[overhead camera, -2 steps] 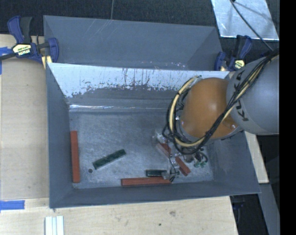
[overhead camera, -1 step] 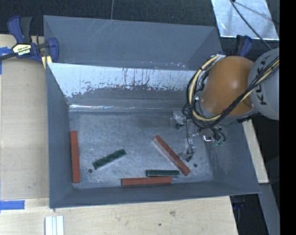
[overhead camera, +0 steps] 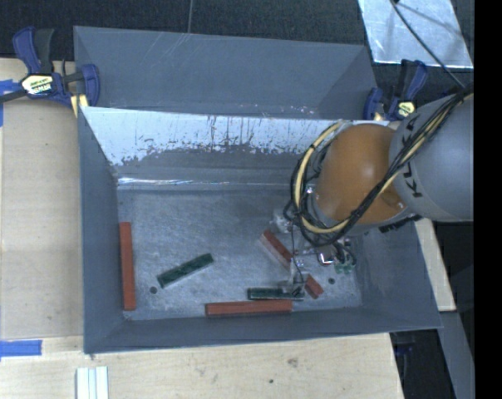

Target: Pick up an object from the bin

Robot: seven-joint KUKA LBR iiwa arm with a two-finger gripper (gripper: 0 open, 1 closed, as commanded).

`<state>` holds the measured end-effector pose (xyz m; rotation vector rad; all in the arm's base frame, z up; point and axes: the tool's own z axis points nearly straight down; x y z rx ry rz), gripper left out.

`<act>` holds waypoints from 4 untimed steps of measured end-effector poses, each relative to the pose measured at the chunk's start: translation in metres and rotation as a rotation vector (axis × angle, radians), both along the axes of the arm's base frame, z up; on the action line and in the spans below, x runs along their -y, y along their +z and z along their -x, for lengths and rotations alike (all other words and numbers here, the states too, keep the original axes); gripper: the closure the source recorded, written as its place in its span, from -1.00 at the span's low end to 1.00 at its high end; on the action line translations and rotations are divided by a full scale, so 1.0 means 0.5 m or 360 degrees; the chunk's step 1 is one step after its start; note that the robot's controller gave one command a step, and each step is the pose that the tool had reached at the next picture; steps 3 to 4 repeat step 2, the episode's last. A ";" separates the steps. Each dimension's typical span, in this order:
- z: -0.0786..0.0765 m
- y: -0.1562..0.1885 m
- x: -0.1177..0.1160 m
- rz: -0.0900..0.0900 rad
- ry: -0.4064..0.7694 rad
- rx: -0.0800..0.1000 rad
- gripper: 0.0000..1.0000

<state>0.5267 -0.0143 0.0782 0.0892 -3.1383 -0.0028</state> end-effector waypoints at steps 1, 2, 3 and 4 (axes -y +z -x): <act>-0.004 0.004 0.004 0.0002 -0.0005 0.0008 1.00; 0.021 0.410 -0.006 0.0004 -0.0004 0.0022 1.00; 0.021 0.410 -0.006 0.0004 -0.0004 0.0022 1.00; 0.021 0.410 -0.006 0.0004 -0.0004 0.0022 1.00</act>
Offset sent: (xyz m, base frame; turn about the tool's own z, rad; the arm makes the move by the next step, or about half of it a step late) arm 0.0000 0.0000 0.0000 0.0000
